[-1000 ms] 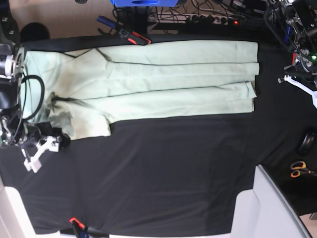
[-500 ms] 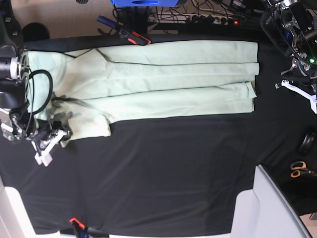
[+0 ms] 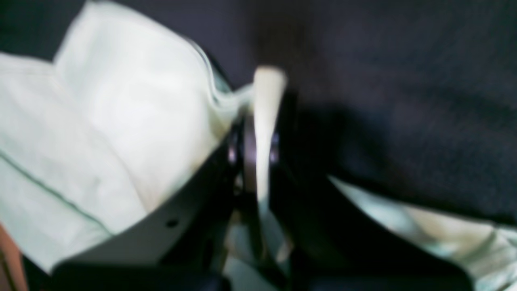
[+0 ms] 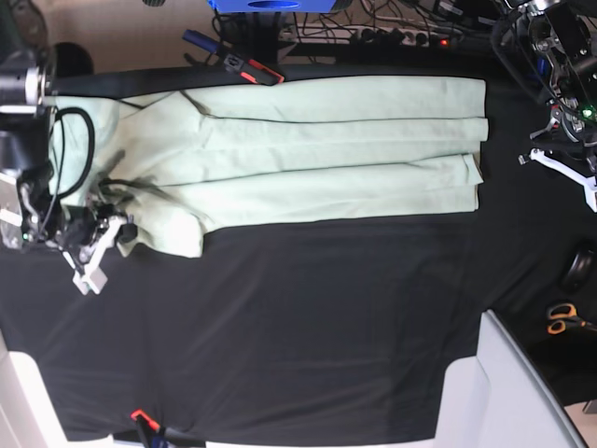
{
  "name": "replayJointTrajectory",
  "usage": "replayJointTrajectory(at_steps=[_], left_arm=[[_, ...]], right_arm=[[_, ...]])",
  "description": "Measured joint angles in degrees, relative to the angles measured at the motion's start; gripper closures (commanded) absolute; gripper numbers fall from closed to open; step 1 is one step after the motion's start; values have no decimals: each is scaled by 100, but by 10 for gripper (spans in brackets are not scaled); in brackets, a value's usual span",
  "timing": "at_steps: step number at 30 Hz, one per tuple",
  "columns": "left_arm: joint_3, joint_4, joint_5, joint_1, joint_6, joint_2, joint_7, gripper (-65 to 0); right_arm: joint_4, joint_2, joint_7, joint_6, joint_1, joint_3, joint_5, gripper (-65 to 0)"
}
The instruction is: Fold the T-shirt properly
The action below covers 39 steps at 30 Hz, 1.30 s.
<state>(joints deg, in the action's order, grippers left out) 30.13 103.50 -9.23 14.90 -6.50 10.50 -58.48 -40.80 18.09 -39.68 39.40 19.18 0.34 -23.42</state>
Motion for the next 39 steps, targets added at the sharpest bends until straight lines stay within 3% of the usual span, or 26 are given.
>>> replayJointTrajectory(at_steps=[12, 20, 24, 39], left_arm=[[-15, -2, 13, -9, 0, -2, 0, -329], [-33, -7, 0, -13, 0, -2, 0, -329], [-33, -7, 17, -63, 2, -2, 0, -329], [-52, -332, 17, -122, 0, -79, 0, -329]], right_arm=[[-2343, 4, -691, 20, -1180, 13, -33, 0], [-3899, -197, -1386, 35, -1919, 452, -37, 0], [-4546, -376, -1464, 24, -2190, 452, -55, 0], [-5731, -579, -1521, 24, -3287, 428, -31, 0]])
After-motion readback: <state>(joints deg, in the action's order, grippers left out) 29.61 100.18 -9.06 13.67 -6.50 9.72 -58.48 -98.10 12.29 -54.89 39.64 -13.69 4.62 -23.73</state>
